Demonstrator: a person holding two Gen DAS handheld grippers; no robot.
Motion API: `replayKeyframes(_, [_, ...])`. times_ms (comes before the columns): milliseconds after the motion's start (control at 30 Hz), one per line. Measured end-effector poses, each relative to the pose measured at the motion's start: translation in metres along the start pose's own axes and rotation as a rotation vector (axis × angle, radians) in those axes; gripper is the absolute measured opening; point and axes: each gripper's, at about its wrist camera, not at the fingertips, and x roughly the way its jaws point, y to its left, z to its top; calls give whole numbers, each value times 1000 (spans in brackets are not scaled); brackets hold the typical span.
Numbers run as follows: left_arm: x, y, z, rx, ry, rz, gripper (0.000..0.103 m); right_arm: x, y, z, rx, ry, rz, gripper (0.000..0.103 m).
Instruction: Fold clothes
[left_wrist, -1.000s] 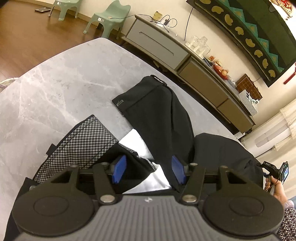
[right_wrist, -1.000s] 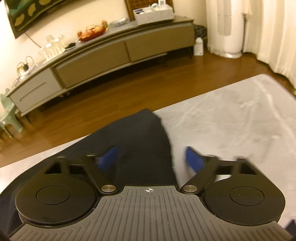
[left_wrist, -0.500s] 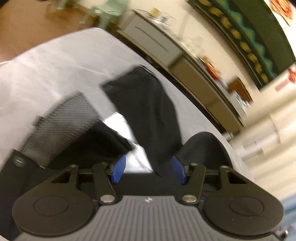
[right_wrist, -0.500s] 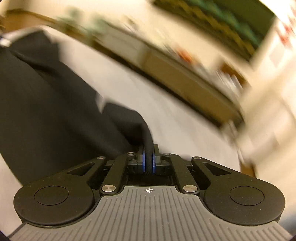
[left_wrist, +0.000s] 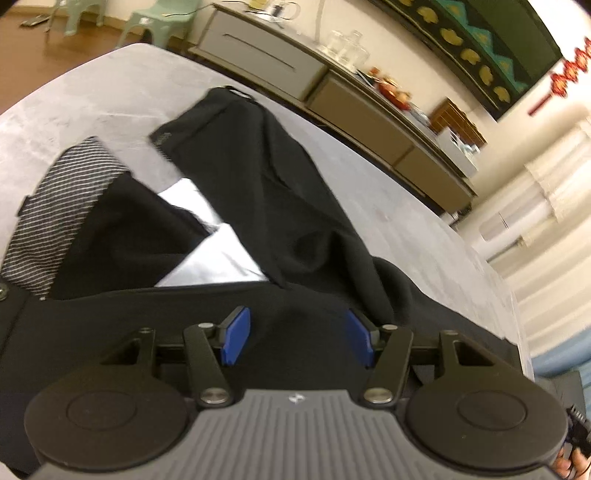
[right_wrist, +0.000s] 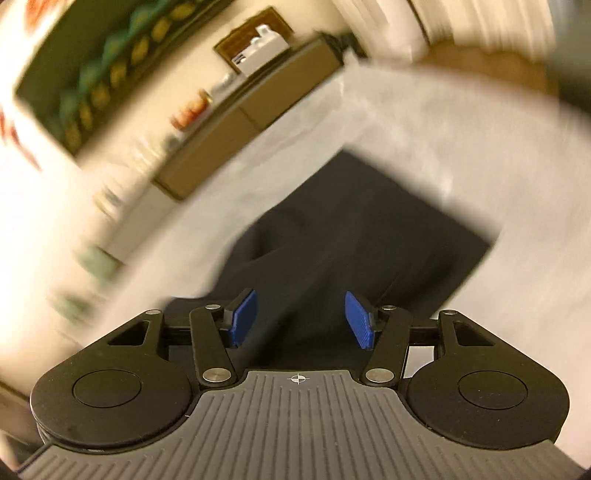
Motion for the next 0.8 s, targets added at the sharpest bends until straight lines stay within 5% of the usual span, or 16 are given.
replayKeyframes(100, [3,-12,-6,48,7,-8,60,14,16,-13,-8,40,36,72])
replayKeyframes(167, [6,-18,-10,64,15,-11,60,26,41,-19,-107,44,-6,85])
replayKeyframes(233, [8,-20,-12,69,25,-14,60,40,60,-22,-194,42,-79,86])
replayKeyframes(267, [9,-20,-12,70,28,-15,60,50,67,-21,-225,36,-143,82])
replayKeyframes(333, [10,-21,-13,71,31,-18,60,76,73,-15,-237,56,-256,53])
replayKeyframes(367, [9,-20,-13,67,25,-16,60,87,73,-9,-228,72,-270,17])
replayKeyframes(400, [7,-19,-12,62,18,-13,60,87,79,-1,-241,46,-240,4])
replayKeyframes(600, [-36,18,9,-69,-126,28,59,-21,129,7,-463,-288,111,1])
replayKeyframes(667, [-55,33,17,-123,-191,47,59,-35,110,-1,-457,-267,13,1])
replayKeyframes(733, [-74,49,25,-177,-255,66,60,-20,66,-7,-390,-159,-218,2])
replayKeyframes(767, [-86,61,28,-205,-292,77,60,-9,38,-9,-315,-96,-343,11])
replayKeyframes(800, [-95,73,29,-227,-317,95,62,-2,13,-8,-204,-42,-444,2])
